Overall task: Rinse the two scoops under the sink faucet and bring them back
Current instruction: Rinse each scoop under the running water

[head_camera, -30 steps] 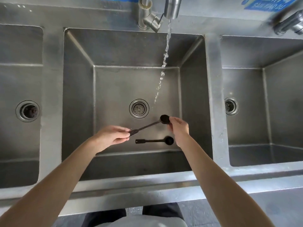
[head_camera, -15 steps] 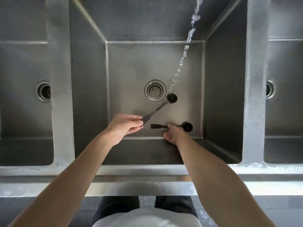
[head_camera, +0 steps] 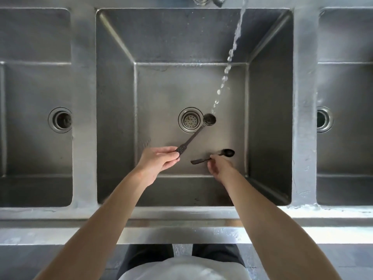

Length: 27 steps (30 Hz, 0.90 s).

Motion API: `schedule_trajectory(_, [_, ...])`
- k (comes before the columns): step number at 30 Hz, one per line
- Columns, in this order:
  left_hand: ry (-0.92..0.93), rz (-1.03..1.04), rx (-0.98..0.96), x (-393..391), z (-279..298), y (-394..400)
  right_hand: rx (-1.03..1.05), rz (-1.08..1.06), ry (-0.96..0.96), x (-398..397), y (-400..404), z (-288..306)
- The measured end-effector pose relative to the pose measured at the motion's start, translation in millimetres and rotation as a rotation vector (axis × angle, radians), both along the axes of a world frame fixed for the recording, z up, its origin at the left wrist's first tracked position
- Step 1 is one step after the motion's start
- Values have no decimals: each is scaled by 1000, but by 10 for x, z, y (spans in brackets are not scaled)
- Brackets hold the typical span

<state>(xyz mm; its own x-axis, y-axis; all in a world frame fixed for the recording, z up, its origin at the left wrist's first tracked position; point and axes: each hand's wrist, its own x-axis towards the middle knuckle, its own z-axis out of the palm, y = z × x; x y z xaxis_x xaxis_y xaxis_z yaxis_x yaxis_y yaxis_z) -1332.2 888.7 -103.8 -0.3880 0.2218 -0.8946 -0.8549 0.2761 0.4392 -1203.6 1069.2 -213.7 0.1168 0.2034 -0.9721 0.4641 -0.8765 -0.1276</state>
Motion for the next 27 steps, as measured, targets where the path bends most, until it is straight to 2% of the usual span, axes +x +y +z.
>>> schedule_trajectory(3, [14,35,1,48,118,65,45,32,62,-2,99,239])
schedule_trajectory(10, [61,123,-24,133,396,225,236,290,163,33,369,968])
schedule_trajectory(14, [100,152,-23,206,579,272,263,315,238,65,505,1294])
schedule_trajectory(27, [185,231,1,361,1033,310,348,471,381,-36,630,1855])
